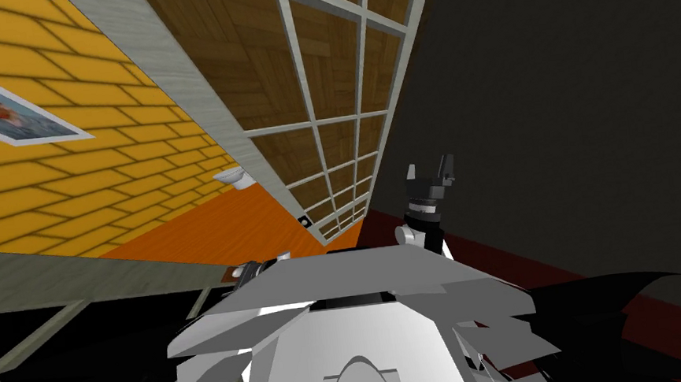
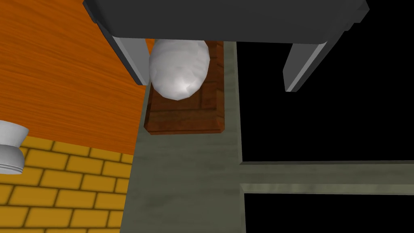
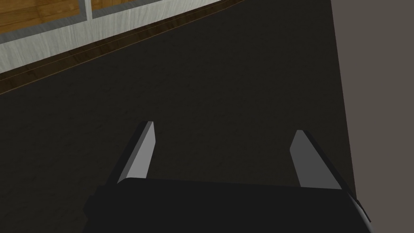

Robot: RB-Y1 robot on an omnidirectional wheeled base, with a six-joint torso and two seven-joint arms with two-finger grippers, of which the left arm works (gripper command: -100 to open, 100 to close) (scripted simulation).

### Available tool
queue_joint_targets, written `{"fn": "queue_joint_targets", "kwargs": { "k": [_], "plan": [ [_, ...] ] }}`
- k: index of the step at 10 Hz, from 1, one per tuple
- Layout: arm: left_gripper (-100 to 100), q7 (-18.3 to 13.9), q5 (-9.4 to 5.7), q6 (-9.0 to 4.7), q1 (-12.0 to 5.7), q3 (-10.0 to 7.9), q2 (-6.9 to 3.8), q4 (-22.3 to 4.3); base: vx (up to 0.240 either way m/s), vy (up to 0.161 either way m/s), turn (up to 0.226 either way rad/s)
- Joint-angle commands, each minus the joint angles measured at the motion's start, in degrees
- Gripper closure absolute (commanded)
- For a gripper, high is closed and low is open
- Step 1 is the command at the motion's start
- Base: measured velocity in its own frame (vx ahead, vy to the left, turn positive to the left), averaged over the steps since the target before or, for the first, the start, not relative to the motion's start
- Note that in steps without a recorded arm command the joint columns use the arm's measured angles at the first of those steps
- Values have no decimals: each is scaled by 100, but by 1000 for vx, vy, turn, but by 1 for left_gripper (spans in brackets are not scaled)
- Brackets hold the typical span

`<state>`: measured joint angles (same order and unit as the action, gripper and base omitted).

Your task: Push the door open

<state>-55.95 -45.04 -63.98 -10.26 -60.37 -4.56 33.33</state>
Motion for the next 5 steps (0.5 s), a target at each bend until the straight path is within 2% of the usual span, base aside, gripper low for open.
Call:
{"fn": "queue_joint_targets", "kwargs": {
  "k": [1,2,3,4,5],
  "plan": [
    [100,18,-27,-78,82,-238,-33,26,-13,40,-130],
    [100,18,-27,-78,82,-238,-33,173,-12,24,-46],
    [100,20,-23,-105,63,-402,-54,-4,-16,48,-126],
    [100,23,-19,-131,42,-542,-72,-33,-30,63,-192],
    [100,23,-19,-131,42,-555,-72,-33,-26,40,-75]
  ]
}}
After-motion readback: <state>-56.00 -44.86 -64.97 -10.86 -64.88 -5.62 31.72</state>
